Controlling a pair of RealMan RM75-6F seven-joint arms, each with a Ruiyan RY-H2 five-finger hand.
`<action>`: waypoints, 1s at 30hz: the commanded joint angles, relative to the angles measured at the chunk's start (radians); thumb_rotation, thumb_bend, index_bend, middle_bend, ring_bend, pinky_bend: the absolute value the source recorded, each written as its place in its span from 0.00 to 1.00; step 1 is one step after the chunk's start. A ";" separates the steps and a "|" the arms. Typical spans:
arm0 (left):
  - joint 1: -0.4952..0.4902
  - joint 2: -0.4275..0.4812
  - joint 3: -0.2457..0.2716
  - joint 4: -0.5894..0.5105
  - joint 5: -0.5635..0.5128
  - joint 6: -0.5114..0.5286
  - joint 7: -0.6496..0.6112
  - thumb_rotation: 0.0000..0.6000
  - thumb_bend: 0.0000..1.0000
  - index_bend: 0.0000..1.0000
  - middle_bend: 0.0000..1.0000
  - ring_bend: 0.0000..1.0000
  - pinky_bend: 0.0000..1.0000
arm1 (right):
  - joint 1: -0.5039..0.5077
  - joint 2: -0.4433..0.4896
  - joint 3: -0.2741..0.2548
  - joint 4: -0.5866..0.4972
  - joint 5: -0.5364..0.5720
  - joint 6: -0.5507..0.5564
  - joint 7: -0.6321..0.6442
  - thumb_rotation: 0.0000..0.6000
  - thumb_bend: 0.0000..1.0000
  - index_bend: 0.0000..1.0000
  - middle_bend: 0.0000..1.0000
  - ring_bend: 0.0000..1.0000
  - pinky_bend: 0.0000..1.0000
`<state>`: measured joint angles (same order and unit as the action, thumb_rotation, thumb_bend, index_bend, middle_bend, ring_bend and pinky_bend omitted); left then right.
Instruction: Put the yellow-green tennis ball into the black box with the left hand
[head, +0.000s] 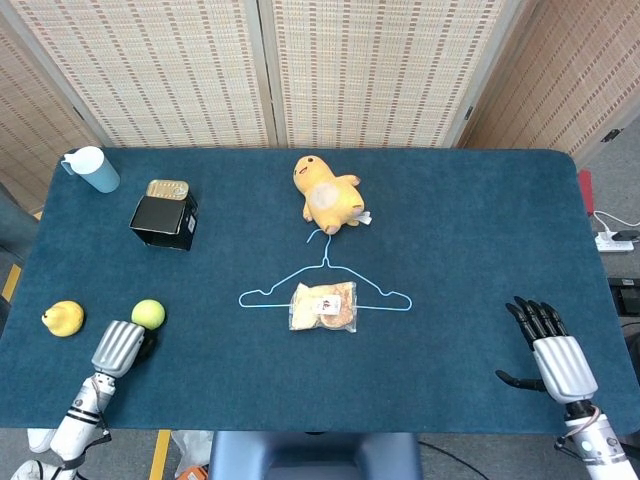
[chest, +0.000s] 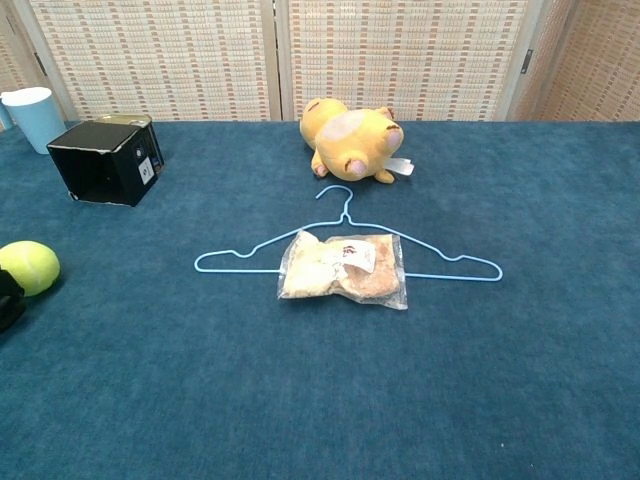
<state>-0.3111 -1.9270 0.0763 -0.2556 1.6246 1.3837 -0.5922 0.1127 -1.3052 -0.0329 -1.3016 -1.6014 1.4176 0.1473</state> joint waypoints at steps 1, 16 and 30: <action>-0.011 -0.008 -0.007 -0.011 -0.006 -0.010 0.023 1.00 0.84 1.00 1.00 1.00 1.00 | 0.002 0.000 0.000 -0.001 0.001 -0.003 -0.003 1.00 0.00 0.00 0.00 0.00 0.00; -0.089 -0.036 -0.059 -0.020 -0.056 -0.122 0.107 1.00 0.84 1.00 1.00 1.00 1.00 | 0.007 0.001 0.000 0.003 0.003 -0.012 0.006 1.00 0.00 0.00 0.00 0.00 0.00; -0.193 -0.044 -0.111 0.004 -0.101 -0.205 0.091 1.00 0.85 1.00 1.00 1.00 1.00 | 0.015 0.003 -0.003 0.000 0.006 -0.029 0.005 1.00 0.00 0.00 0.00 0.00 0.00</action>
<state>-0.5001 -1.9704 -0.0318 -0.2522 1.5261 1.1785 -0.4985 0.1272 -1.3021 -0.0355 -1.3011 -1.5953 1.3889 0.1526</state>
